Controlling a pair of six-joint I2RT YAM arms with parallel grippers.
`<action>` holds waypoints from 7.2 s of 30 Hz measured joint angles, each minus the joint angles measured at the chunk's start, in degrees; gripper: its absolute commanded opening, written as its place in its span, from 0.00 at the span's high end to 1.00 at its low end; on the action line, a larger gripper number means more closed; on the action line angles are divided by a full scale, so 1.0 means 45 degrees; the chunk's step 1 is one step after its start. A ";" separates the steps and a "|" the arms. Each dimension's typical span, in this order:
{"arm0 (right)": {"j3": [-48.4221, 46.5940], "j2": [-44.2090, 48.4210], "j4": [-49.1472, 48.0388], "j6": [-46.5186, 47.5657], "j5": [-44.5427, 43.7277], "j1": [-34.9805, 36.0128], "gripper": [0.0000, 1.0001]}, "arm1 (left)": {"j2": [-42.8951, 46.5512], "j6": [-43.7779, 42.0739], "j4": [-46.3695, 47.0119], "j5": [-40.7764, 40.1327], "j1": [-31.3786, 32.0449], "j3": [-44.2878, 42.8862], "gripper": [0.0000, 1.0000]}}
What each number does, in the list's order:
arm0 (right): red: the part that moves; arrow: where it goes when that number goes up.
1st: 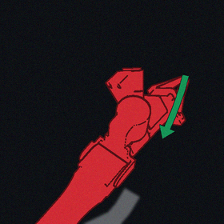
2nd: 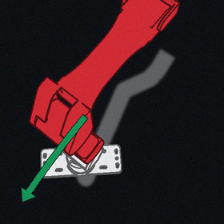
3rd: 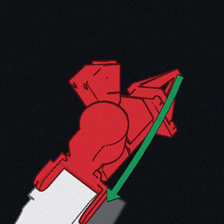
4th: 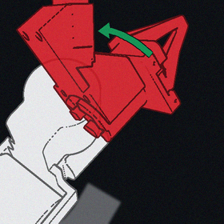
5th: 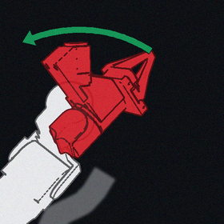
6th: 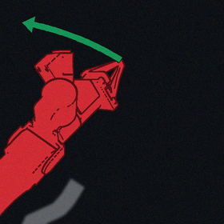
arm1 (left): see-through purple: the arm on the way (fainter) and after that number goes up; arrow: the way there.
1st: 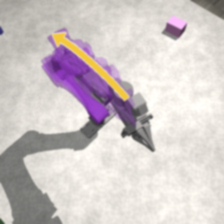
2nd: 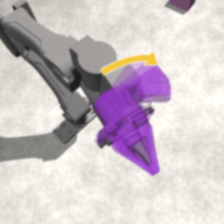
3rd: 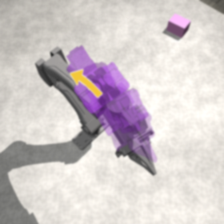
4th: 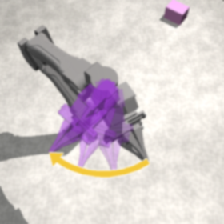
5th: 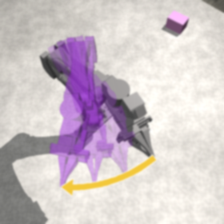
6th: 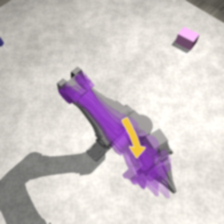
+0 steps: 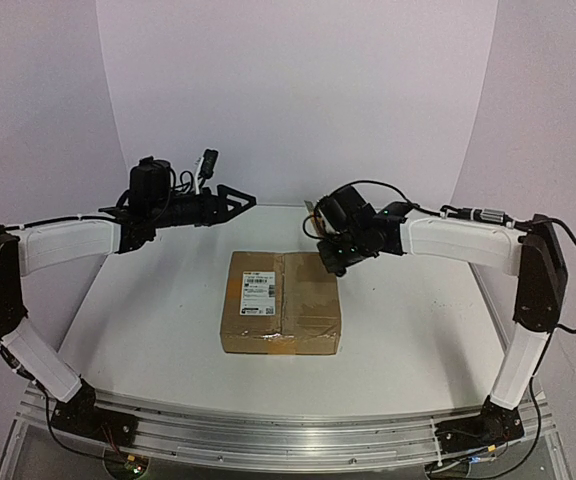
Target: Unpack the express box
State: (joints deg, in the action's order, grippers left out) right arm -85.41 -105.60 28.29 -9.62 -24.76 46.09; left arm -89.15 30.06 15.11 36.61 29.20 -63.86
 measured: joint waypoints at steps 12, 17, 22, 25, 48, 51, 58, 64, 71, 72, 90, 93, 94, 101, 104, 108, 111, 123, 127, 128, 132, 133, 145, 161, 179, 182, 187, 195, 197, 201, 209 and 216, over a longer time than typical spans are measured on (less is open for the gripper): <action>-0.3017 -0.0770 -0.2208 0.0823 -0.0189 0.2103 1.00 | -0.1141 0.1456 0.1469 -0.0091 0.0633 -0.0911 0.47; -0.3176 -0.1129 -0.2470 0.1308 -0.0185 0.2278 1.00 | -0.1171 0.1728 0.1766 -0.0258 0.0624 -0.1219 0.93; -0.3167 -0.1128 -0.2490 0.1528 -0.0166 0.2254 1.00 | -0.1377 0.1972 0.1686 -0.0365 0.0442 -0.1246 1.00; -0.3157 -0.1128 -0.2525 0.1542 -0.0054 0.2258 0.84 | -0.1378 0.2300 0.1675 -0.0285 0.0384 -0.1246 1.00; 0.3269 -0.0466 -1.6778 -1.0182 0.8522 -0.0481 0.05 | -0.1708 0.8108 0.8814 0.0167 -0.0298 0.0473 1.00; 0.3265 -0.0806 -1.7825 -1.0761 0.8560 -0.0481 0.12 | -0.1708 0.8305 0.8978 0.0102 -0.0298 0.0473 1.00; 0.2545 -0.1272 -1.9024 -1.1511 0.8787 -0.0485 0.31 | -0.1713 0.8399 0.9093 -0.0167 -0.0298 0.0473 1.00; 0.2029 -0.1364 -1.9417 -1.1887 0.9090 -0.0481 0.31 | -0.1713 0.8394 0.9094 -0.0336 -0.0280 0.0473 1.00; 0.1981 -0.1420 -1.9266 -1.2137 0.9375 -0.0481 0.44 | -0.1713 0.8440 0.9107 -0.0532 -0.0274 0.0473 1.00; 0.1992 -0.1420 -1.9238 -1.2155 0.9383 -0.0481 0.49 | -0.1713 0.8442 0.9124 -0.0532 -0.0274 0.0473 1.00; 0.2300 -0.1379 -1.8749 -1.1906 0.9475 -0.0557 1.00 | -0.1703 0.8692 0.9335 -0.0619 -0.0210 0.0887 0.48; 0.2952 -0.0655 -1.7093 -1.1146 0.9192 -0.0605 1.00 | -0.1617 0.7486 0.8837 -0.0344 -0.0406 0.1552 0.31; 0.3003 -0.0337 -1.6010 -1.0722 0.9099 -0.0665 1.00 | -0.1539 0.6920 0.8507 -0.0085 -0.0602 0.1856 0.30; 0.0247 0.1134 -0.6950 -0.6319 0.8245 -0.1135 1.00 | -0.0809 -0.0176 0.4956 0.1756 -0.2893 0.2349 0.30; -0.1572 0.1147 -0.3589 -0.4147 0.8045 -0.1084 1.00 | -0.0056 -0.5420 0.2810 0.3240 -0.2921 0.1913 0.29; -0.2749 0.1159 -0.0747 -0.1282 0.7754 -0.0484 1.00 | 0.0216 -1.1774 -0.1241 0.5003 -0.2418 -0.0474 0.25; -0.3129 0.1127 0.0545 0.0349 0.7720 0.0084 1.00 | 0.0225 -1.4779 -0.3592 0.5599 -0.1796 -0.2047 0.21; -0.4320 0.0392 0.1753 0.3515 0.7743 0.1485 1.00 | -0.1166 -1.9077 -1.0538 0.5609 -0.0140 -0.3903 0.33; -0.4332 0.0390 0.1757 0.3731 0.7761 0.1541 1.00 | -0.1365 -1.9308 -1.1270 0.5338 0.0022 -0.3988 0.53; -0.4332 0.0387 0.1760 0.3756 0.7776 0.1549 1.00 | -0.1376 -1.9361 -1.1444 0.5288 0.0039 -0.4043 0.61; -0.4361 0.0377 0.1760 0.3802 0.7793 0.1554 1.00 | -0.1378 -1.9512 -1.1697 0.5264 0.0097 -0.4237 0.90; -0.4363 0.0376 0.1757 0.3808 0.7793 0.1554 1.00 | -0.1378 -1.9434 -1.1726 0.5260 0.0100 -0.4278 0.96; -0.4726 0.0040 0.1983 0.3590 0.8022 0.1498 0.46 | -0.1378 -1.9538 -1.2029 0.5659 0.0096 -0.4306 1.00; -0.6339 -0.0838 0.3143 0.2418 0.8839 0.1247 0.72 | -0.1426 -1.9356 -1.1580 0.6067 0.0018 -0.4306 1.00; -0.6306 -0.1073 0.3198 0.1366 0.7945 0.1222 1.00 | -0.1446 -1.9302 -1.1082 0.5714 0.0017 -0.4246 0.01; -0.5471 -0.0900 0.3138 0.0421 0.6537 0.1084 1.00 | -0.1446 -1.9201 -1.0249 0.5200 -0.0058 -0.4031 0.02; -0.3536 -0.0207 0.2784 -0.1906 0.4027 0.0705 1.00 | -0.1661 -1.9333 -0.8733 0.3926 -0.0722 -0.3677 0.06; -0.0852 0.1645 0.1327 -0.4680 0.1589 0.0379 1.00 | -0.5819 -2.2986 -0.9826 0.1713 -0.1902 -0.5827 0.00; -0.0849 0.1659 0.0981 -0.4753 0.1458 0.0379 1.00 | -0.7285 -2.4222 -1.0672 0.1210 -0.2081 -0.7290 0.00; -0.0849 0.1632 0.0696 -0.4779 0.1408 0.0319 1.00 | -0.8511 -2.6450 -1.1684 0.0585 -0.2234 -0.8392 0.00; -0.0523 0.1370 0.0255 -0.4838 0.1468 0.0113 1.00 | -0.9372 -2.9489 -1.3872 0.0046 -0.1748 -0.9637 0.01; -0.0349 0.0968 0.0199 -0.4400 0.2149 -0.0039 1.00 | -0.8509 -2.9042 -1.3202 0.0168 -0.1090 -0.7214 0.14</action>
State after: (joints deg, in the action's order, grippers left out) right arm -86.98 -101.24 29.18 -29.43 -15.09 45.91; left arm -127.44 -100.63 -44.30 37.37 24.29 -96.33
